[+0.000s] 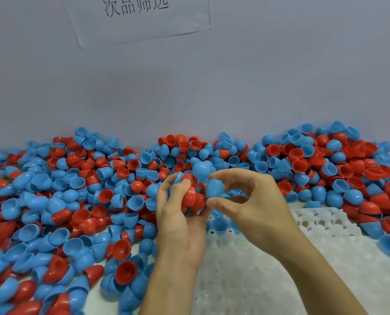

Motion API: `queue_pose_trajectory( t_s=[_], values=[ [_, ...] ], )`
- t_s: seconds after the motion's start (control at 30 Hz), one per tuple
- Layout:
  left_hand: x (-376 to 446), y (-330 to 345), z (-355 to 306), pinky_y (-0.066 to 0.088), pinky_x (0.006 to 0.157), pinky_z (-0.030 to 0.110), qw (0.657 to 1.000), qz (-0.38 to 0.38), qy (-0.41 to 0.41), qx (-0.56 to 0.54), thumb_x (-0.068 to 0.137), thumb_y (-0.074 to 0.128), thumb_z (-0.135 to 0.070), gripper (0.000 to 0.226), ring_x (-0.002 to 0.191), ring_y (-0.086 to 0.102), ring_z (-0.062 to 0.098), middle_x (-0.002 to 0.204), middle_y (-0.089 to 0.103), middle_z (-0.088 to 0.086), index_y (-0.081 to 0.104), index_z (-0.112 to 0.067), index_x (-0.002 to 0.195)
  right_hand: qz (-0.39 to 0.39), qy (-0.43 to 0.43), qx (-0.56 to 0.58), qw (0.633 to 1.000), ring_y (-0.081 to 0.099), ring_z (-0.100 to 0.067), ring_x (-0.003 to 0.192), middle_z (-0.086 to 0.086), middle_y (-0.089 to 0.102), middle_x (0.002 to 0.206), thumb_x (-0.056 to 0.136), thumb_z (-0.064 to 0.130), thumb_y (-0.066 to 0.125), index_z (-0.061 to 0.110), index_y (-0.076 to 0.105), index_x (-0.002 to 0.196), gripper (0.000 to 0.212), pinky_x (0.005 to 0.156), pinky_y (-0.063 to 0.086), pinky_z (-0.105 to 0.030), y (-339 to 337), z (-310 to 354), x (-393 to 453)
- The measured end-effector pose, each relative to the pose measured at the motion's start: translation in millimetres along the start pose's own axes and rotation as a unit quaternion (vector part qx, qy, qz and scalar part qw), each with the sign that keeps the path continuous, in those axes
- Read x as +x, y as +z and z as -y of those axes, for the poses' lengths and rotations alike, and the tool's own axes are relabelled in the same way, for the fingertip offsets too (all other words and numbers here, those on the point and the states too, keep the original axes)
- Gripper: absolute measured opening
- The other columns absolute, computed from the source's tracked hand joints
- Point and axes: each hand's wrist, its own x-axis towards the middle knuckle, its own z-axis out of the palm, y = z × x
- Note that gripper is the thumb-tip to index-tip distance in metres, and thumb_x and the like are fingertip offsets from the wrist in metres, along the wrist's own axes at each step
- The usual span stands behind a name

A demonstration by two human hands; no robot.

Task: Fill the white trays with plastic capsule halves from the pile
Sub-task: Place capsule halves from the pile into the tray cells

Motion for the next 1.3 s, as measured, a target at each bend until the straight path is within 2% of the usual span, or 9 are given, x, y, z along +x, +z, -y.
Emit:
queue_pose_trajectory(
  t_s=[0.13, 0.33, 0.5, 0.6, 0.73, 0.83, 1.0, 1.13, 1.3],
  values=[
    [3, -2, 2, 0.057, 0.055, 0.032, 0.999, -0.032, 0.002, 0.002, 0.089, 0.066, -0.009, 0.018, 0.070, 0.073, 0.017, 0.083, 0.074, 0.002, 0.064, -0.020, 0.103, 0.029, -0.037, -0.066, 0.997, 0.062, 0.001, 0.093, 0.015, 0.067, 0.092, 0.073, 0.015, 0.087, 0.030, 0.075, 0.103, 0.036, 0.076, 0.052, -0.014, 2, 0, -1],
    [5, -2, 3, 0.059, 0.060, 0.031, 0.999, -0.046, 0.005, 0.015, 0.090, 0.067, -0.012, 0.023, 0.073, 0.072, 0.016, 0.089, 0.074, 0.006, 0.063, -0.018, 0.111, 0.029, -0.065, -0.047, 0.996, 0.066, 0.004, 0.095, 0.020, 0.074, 0.092, 0.093, 0.014, 0.066, 0.027, 0.078, 0.100, 0.019, 0.081, 0.054, -0.016, 8, 1, 0],
    [4, 0, 2, 0.059, 0.059, 0.030, 0.999, -0.034, 0.002, 0.024, 0.089, 0.068, -0.014, 0.025, 0.073, 0.072, 0.015, 0.090, 0.075, 0.005, 0.064, -0.020, 0.114, -0.023, -0.058, -0.032, 0.998, 0.068, 0.002, 0.081, 0.017, 0.073, 0.080, 0.083, 0.009, 0.077, 0.029, 0.073, 0.088, 0.022, 0.072, 0.052, -0.010, 9, 0, 1],
    [3, 1, 3, 0.058, 0.061, 0.030, 0.998, -0.016, 0.008, 0.052, 0.088, 0.068, -0.014, 0.027, 0.075, 0.071, 0.016, 0.087, 0.075, 0.005, 0.062, -0.020, 0.113, -0.003, -0.044, -0.066, 0.997, 0.067, 0.001, 0.082, 0.015, 0.071, 0.077, 0.080, 0.005, 0.076, 0.032, 0.073, 0.093, 0.030, 0.071, 0.051, -0.011, 8, 0, 1],
    [2, 1, 4, 0.058, 0.062, 0.031, 0.998, -0.003, 0.007, 0.067, 0.090, 0.066, -0.012, 0.025, 0.077, 0.071, 0.018, 0.093, 0.076, 0.007, 0.063, -0.023, 0.113, 0.016, -0.043, -0.074, 0.996, 0.068, -0.006, 0.080, 0.015, 0.074, 0.080, 0.081, 0.004, 0.075, 0.025, 0.079, 0.090, 0.024, 0.070, 0.054, -0.020, 5, 0, 1],
    [2, 2, 4, 0.059, 0.060, 0.030, 0.998, -0.001, 0.009, 0.069, 0.092, 0.064, -0.010, 0.023, 0.076, 0.072, 0.018, 0.092, 0.076, 0.007, 0.063, -0.023, 0.111, 0.024, -0.057, -0.064, 0.996, 0.069, -0.004, 0.077, 0.018, 0.074, 0.077, 0.082, 0.003, 0.074, 0.022, 0.081, 0.089, 0.021, 0.070, 0.054, -0.017, 4, 1, 0],
    [2, 2, 4, 0.059, 0.060, 0.030, 0.999, -0.011, 0.004, 0.051, 0.092, 0.065, -0.013, 0.024, 0.073, 0.071, 0.016, 0.084, 0.074, 0.004, 0.062, -0.021, 0.114, -0.011, -0.043, -0.070, 0.997, 0.068, 0.000, 0.076, 0.021, 0.071, 0.074, 0.081, 0.010, 0.078, 0.030, 0.073, 0.074, 0.021, 0.070, 0.052, -0.013, 0, -3, 2],
    [3, 1, 3, 0.059, 0.060, 0.032, 0.999, -0.024, 0.002, 0.036, 0.086, 0.069, -0.010, 0.025, 0.073, 0.069, 0.017, 0.076, 0.073, 0.001, 0.064, -0.021, 0.108, -0.052, -0.015, -0.064, 0.996, 0.070, -0.001, 0.073, 0.016, 0.073, 0.075, 0.083, 0.009, 0.077, 0.028, 0.072, 0.076, 0.020, 0.072, 0.056, -0.016, -13, -6, 5],
    [5, 0, 0, 0.055, 0.056, 0.030, 0.999, -0.045, 0.002, 0.028, 0.086, 0.070, -0.010, 0.021, 0.074, 0.067, 0.019, 0.083, 0.072, 0.004, 0.066, -0.023, 0.102, -0.077, 0.047, -0.122, 0.988, 0.069, -0.005, 0.062, 0.013, 0.072, 0.066, 0.085, 0.009, 0.075, 0.033, 0.060, 0.086, 0.029, 0.045, 0.050, -0.014, -41, -15, 6]
  ],
)
